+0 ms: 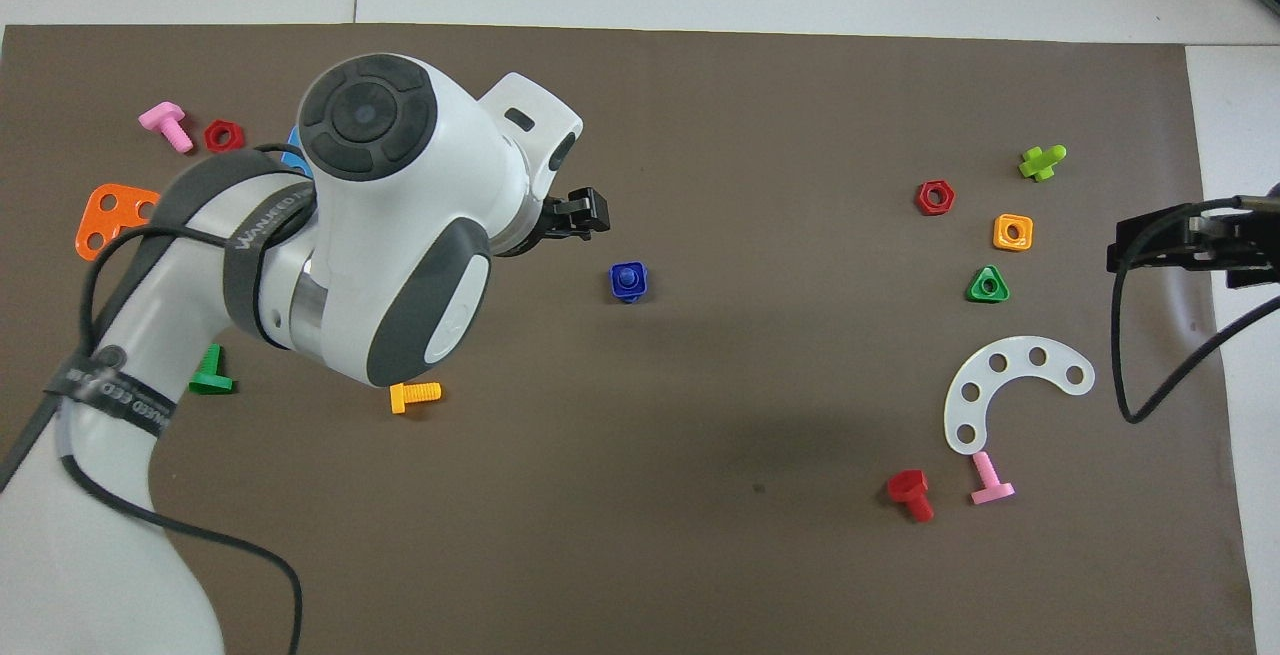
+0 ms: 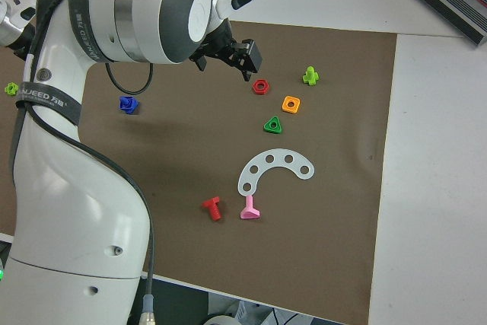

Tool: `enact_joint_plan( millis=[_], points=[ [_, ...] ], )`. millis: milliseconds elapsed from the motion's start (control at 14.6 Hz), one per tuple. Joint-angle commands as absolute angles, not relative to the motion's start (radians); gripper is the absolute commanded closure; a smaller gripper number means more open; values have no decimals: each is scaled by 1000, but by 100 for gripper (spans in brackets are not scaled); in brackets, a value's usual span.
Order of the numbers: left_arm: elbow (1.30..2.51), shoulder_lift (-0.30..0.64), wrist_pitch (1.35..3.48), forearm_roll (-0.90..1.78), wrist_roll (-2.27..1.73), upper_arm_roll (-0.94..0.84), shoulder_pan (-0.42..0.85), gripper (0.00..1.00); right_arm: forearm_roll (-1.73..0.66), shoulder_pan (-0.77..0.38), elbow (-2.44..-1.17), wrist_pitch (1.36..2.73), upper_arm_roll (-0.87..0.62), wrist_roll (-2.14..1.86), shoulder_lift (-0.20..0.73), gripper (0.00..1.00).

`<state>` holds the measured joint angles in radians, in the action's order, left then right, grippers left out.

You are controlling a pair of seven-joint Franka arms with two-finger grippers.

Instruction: Unscrew and place screws in storage area

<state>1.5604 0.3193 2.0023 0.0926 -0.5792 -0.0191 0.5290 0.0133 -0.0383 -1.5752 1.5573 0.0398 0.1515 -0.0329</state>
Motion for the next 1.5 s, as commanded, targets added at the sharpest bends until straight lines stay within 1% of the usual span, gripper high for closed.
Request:
enact_joint_plan(
  millis=[0,137,547,889,1436],
  points=[
    [1526,391,2042,84,-603,2,581,10,-3,-32,-1603,1557,35,129,-60,0],
    [1526,442,2094,45,-627,2,601,11,-3,-32,-1603,1557,35,129,-60,0],
    [1548,495,2170,29,-652,3,635,13,-3,-32,-1603,1557,35,129,-60,0],
    [1603,497,2241,2,-650,3,647,14,-3,-32,-1603,1557,35,129,-60,0],
    [1658,502,2328,-6,-649,2,649,15,-3,-32,-1603,1557,35,129,-60,0]
  ],
)
